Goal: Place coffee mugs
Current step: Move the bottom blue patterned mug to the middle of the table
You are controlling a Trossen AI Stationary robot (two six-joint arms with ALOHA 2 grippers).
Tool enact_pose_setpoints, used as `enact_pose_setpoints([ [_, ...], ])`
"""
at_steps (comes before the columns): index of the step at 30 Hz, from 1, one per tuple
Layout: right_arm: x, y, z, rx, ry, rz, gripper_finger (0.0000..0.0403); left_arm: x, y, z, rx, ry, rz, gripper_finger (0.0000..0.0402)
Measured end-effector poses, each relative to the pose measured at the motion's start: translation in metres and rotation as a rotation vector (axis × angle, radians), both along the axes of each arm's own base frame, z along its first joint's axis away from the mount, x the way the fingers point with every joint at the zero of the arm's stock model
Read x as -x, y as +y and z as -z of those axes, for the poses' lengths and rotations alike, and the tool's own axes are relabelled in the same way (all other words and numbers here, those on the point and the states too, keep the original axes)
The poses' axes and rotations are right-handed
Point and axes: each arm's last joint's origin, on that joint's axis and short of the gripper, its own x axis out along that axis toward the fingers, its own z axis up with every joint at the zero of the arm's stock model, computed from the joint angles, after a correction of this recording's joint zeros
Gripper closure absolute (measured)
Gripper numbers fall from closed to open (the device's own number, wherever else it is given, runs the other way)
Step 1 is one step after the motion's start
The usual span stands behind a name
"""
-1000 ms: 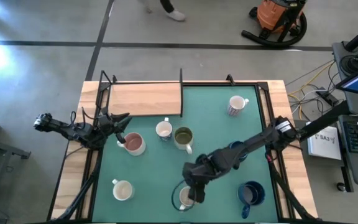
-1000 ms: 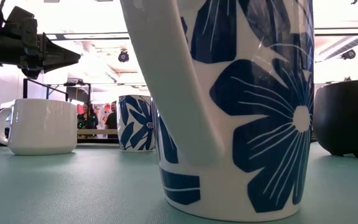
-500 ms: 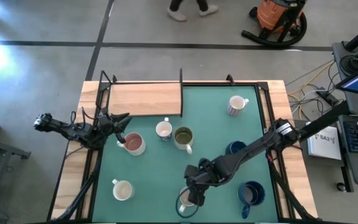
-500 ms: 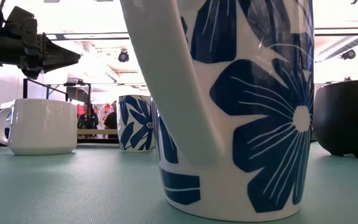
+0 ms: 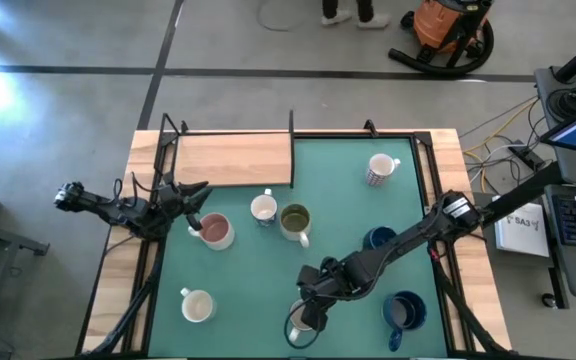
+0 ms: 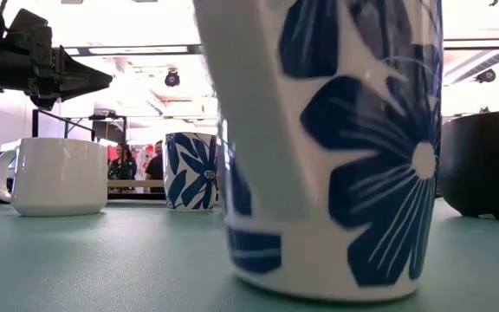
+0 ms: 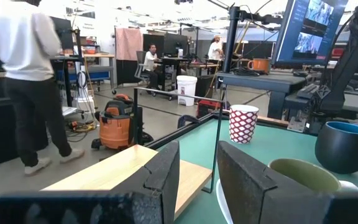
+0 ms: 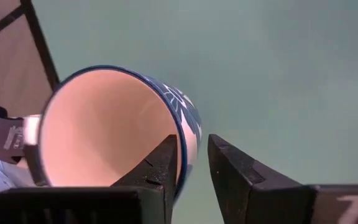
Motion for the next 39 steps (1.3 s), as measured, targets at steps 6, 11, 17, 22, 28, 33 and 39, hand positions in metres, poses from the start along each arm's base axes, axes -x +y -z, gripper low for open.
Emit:
enact_pose_setpoints([
  [6, -0.005, -0.014, 0.003, 0.023, 0.004, 0.010, 0.0348, 0.000, 0.000, 0.000, 0.000, 0.000, 0.000, 0.0310],
  [11, -0.012, -0.021, 0.002, 0.017, -0.030, -0.022, 0.0383, 0.000, 0.000, 0.000, 0.000, 0.000, 0.000, 0.0310],
  [17, -0.016, -0.025, 0.000, 0.014, -0.065, -0.052, 0.0390, 0.000, 0.000, 0.000, 0.000, 0.000, 0.000, 0.0310],
  [22, -0.025, -0.033, -0.004, -0.006, -0.125, -0.069, 0.0392, 0.000, 0.000, 0.000, 0.000, 0.000, 0.000, 0.0310],
  [28, -0.035, -0.051, -0.006, 0.021, -0.170, -0.089, 0.0392, 0.000, 0.000, 0.000, 0.000, 0.000, 0.000, 0.0310],
  [33, -0.040, -0.067, -0.007, 0.060, -0.184, -0.111, 0.0393, 0.000, 0.000, 0.000, 0.000, 0.000, 0.000, 0.0310],
  [39, -0.046, -0.088, -0.007, 0.095, -0.197, -0.113, 0.0392, 0.000, 0.000, 0.000, 0.000, 0.000, 0.000, 0.0310],
])
